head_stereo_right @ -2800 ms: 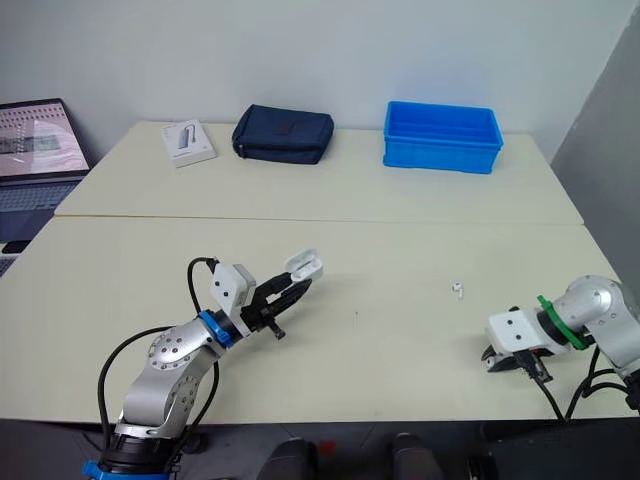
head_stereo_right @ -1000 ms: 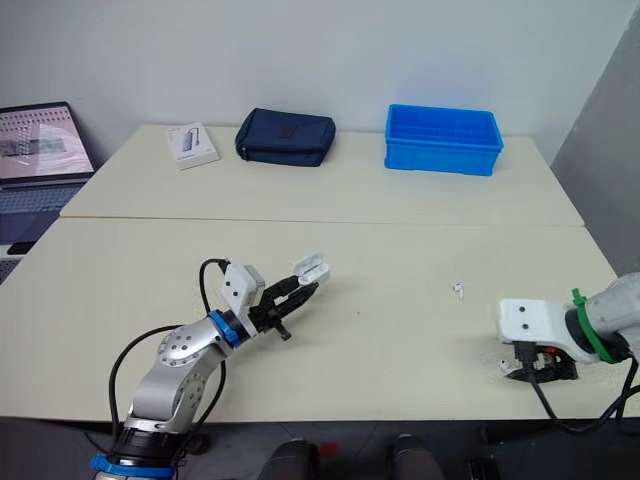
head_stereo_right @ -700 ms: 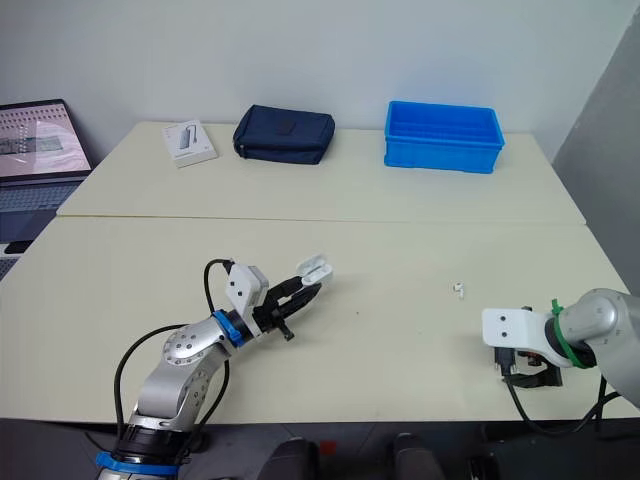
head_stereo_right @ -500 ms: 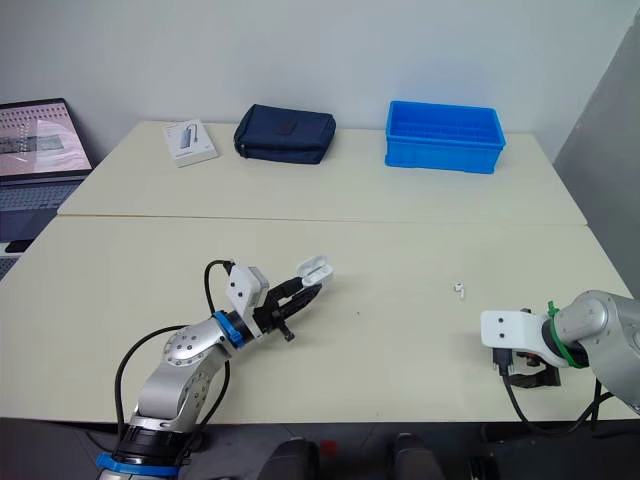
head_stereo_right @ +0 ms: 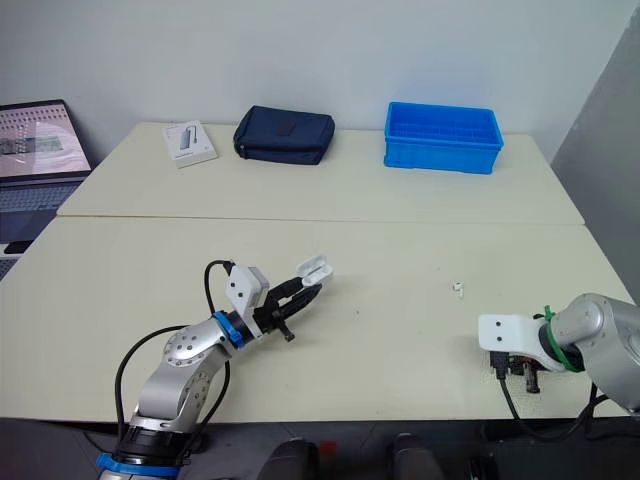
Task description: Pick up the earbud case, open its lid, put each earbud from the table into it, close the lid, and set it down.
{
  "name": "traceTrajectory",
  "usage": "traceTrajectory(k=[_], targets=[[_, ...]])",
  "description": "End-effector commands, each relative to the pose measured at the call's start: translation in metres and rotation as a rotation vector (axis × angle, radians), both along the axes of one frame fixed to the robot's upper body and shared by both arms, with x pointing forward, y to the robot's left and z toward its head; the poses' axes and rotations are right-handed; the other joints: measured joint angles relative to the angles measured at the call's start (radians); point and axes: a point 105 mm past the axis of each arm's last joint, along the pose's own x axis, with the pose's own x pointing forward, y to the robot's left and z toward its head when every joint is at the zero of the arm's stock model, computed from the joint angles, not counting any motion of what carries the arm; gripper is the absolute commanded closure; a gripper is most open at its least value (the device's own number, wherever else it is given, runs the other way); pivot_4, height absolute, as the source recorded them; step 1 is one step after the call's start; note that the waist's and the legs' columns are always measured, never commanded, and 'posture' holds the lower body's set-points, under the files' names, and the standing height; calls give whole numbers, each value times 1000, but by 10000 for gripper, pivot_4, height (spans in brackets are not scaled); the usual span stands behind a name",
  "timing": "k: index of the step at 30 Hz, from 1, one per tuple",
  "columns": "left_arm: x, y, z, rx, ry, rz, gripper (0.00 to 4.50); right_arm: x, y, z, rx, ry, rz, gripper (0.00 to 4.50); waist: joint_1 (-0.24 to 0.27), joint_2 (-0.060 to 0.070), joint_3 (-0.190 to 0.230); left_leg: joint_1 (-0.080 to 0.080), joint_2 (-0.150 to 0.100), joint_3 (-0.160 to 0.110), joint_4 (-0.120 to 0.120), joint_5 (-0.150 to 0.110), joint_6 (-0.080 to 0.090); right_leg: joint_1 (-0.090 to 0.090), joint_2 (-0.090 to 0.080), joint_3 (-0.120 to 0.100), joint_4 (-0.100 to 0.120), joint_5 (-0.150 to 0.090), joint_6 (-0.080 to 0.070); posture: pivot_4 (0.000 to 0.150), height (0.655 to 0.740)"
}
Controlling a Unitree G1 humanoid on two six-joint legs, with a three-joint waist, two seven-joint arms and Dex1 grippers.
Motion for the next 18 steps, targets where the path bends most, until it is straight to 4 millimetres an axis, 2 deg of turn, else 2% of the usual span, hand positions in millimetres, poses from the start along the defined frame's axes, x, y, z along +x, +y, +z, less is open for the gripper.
traceTrajectory(k=[1,9,12,18], targets=[[0,-2,9,-3,-45,-8,37227,3,0,6,-1,-26,3,41193,0,0,0,0,0,0,0,0,0,0,0,0,0,0,0,1500,7357],[1,-3,12,-8,-52,-11,37227,12,18,35,106,-94,34,41193,0,0,0,0,0,0,-1,0,0,0,0,0,0,0,0,1500,7357],[1,-3,13,-10,-55,-15,37227,19,49,60,310,-158,65,41193,-1,0,0,0,0,0,-1,0,0,-1,1,0,0,0,0,1500,7357],[5,-7,19,-32,-73,-29,37227,38,108,103,800,-282,11,41193,0,0,0,-1,1,-4,-1,0,0,0,2,-2,1,0,0,1500,7357]])
